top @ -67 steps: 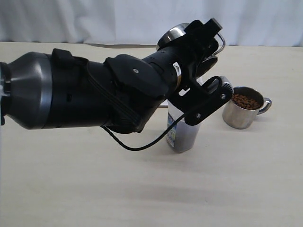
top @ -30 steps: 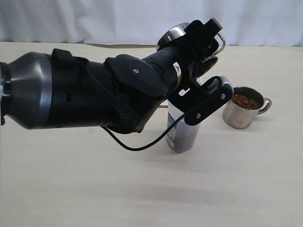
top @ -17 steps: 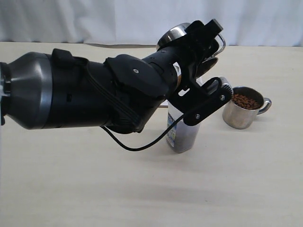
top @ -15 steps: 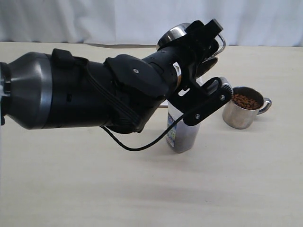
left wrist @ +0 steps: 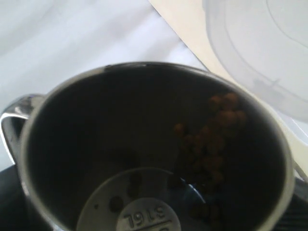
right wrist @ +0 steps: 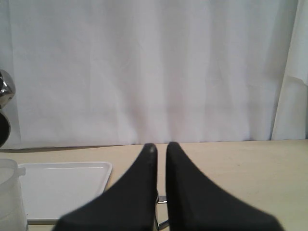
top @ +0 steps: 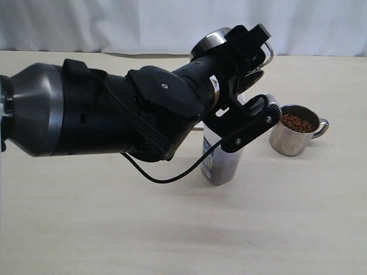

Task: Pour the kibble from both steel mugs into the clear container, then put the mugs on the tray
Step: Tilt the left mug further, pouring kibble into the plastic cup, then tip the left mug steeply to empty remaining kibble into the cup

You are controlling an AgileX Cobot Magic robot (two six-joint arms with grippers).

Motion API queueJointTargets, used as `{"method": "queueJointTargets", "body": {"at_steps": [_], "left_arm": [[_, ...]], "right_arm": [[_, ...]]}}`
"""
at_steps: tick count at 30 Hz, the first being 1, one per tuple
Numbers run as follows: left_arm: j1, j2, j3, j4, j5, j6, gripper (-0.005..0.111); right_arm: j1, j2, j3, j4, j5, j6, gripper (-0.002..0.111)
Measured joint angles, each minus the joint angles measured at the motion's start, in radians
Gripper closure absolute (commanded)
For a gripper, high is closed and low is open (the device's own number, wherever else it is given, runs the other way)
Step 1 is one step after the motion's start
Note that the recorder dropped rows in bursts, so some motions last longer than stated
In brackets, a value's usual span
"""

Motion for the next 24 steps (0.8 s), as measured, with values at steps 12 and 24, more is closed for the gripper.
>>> {"method": "queueJointTargets", "body": {"at_steps": [12, 24], "left_arm": [[-0.022, 0.0, 0.0, 0.008, 0.053, 0.113, 0.107], [-0.042, 0.0, 0.0, 0.06, 0.095, 0.142, 0.107]], "right_arm": [[0.0, 0.0, 0.0, 0.0, 0.0, 0.0, 0.103], [0.0, 0.0, 0.0, 0.0, 0.0, 0.0, 0.103]]}}
